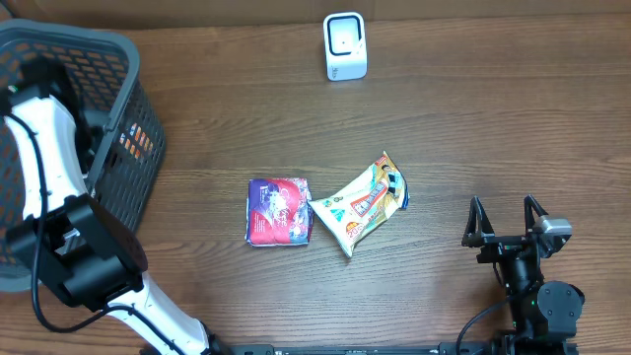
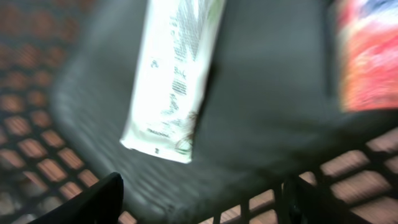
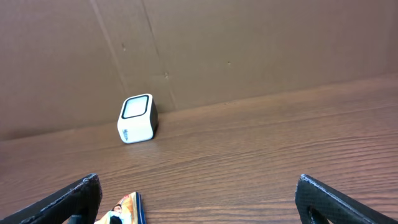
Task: Scan the item barcode
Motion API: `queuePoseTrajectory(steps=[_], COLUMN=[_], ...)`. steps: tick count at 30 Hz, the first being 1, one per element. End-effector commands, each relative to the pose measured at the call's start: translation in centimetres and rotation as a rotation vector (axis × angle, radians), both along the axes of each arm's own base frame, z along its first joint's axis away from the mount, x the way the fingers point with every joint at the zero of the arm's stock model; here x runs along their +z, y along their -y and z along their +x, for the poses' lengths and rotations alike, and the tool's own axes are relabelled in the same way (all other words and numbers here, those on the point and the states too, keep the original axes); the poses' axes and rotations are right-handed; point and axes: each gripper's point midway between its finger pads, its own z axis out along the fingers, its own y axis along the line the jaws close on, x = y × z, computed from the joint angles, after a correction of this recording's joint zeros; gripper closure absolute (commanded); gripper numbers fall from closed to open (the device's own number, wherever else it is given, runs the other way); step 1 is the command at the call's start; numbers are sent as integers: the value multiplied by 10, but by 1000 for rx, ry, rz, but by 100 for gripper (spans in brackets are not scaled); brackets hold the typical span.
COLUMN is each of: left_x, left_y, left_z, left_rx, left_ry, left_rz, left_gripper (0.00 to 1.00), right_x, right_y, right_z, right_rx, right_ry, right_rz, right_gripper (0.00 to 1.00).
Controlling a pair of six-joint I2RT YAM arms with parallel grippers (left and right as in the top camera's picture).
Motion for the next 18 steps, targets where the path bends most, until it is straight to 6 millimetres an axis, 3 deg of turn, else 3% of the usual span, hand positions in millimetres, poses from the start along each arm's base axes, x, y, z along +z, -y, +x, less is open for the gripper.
queuePoseTrajectory(steps=[1,5,10,15,18], left_x=[-28,-51,-58,-62,-63], left_y=[-12,-21,-42,-56,-61], left_z=[-29,-49,-63,-59,-49], left_rx=[110,166,246,292,264], left_ry=[-61,-85,-54,32,80], left_rz=[26,15,20,-11,-12], left_gripper=[26,25,21,14,5], right_x=[-2,-2,-2,-2,-2], right_y=[2,2,2,2,2], right_z=[0,0,0,0,0], right_rx=[-12,-12,-12,-12,-12], right_ry=[2,2,2,2,2], right_rz=[-7,-7,-7,-7,-7], right_gripper=[0,0,0,0,0])
